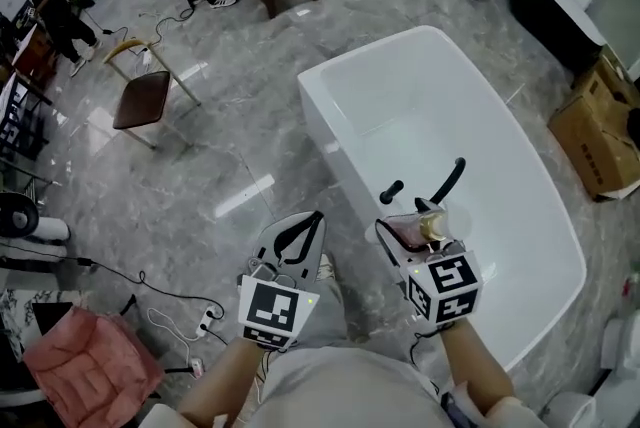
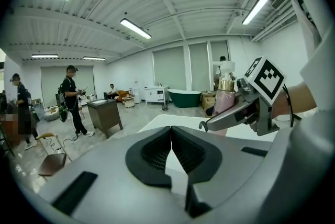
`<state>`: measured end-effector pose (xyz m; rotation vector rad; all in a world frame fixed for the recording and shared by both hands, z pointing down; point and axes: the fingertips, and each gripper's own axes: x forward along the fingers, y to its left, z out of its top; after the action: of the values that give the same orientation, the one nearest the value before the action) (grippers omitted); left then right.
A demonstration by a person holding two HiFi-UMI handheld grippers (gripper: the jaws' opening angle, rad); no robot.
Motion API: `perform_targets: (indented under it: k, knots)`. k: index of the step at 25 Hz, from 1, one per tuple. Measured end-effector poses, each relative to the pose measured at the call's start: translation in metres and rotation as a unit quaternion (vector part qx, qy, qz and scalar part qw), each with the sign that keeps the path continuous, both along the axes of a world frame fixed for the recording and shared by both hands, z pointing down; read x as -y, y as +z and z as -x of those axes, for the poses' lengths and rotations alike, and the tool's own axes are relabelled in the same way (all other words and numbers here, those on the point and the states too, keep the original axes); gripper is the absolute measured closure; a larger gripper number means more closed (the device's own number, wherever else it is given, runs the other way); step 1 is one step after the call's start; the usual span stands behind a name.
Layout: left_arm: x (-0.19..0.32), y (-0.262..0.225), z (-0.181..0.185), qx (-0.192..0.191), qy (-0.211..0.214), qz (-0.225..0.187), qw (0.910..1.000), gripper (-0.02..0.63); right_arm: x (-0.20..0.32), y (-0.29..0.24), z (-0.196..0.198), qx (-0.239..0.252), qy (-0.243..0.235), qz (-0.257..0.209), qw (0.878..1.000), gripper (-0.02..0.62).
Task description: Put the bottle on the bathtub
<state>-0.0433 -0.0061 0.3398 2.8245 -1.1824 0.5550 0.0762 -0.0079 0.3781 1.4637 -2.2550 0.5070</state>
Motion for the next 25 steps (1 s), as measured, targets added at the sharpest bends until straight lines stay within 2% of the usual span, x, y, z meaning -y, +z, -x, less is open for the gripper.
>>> perform_targets:
  k: [5, 13, 15, 21, 25]
  knots:
    - [0.066, 0.020, 0.000, 0.001, 0.020, 0.019, 0.9996, 0.586, 0.069, 0.027, -0.002, -0.059, 0.027, -0.014, 0.998, 0.259]
    - [0.155, 0.045, 0.002, 0.006, 0.049, 0.028, 0.9984, 0.586, 0.164, 0.061, 0.009, -0.052, 0.058, -0.002, 0.997, 0.259]
    - [0.173, 0.051, 0.007, 0.006, 0.046, 0.031, 0.9984, 0.586, 0.185, 0.068, 0.015, -0.045, 0.056, 0.002, 0.997, 0.259]
    - [0.214, 0.087, 0.019, 0.009, 0.021, 0.049, 0.9986, 0.586, 0.231, 0.090, 0.022, -0.062, 0.056, 0.001, 0.996, 0.258]
    - [0.241, 0.102, 0.026, 0.016, 0.013, 0.047, 0.9987, 0.586, 0.255, 0.109, 0.024, -0.069, 0.057, 0.006, 0.996, 0.258]
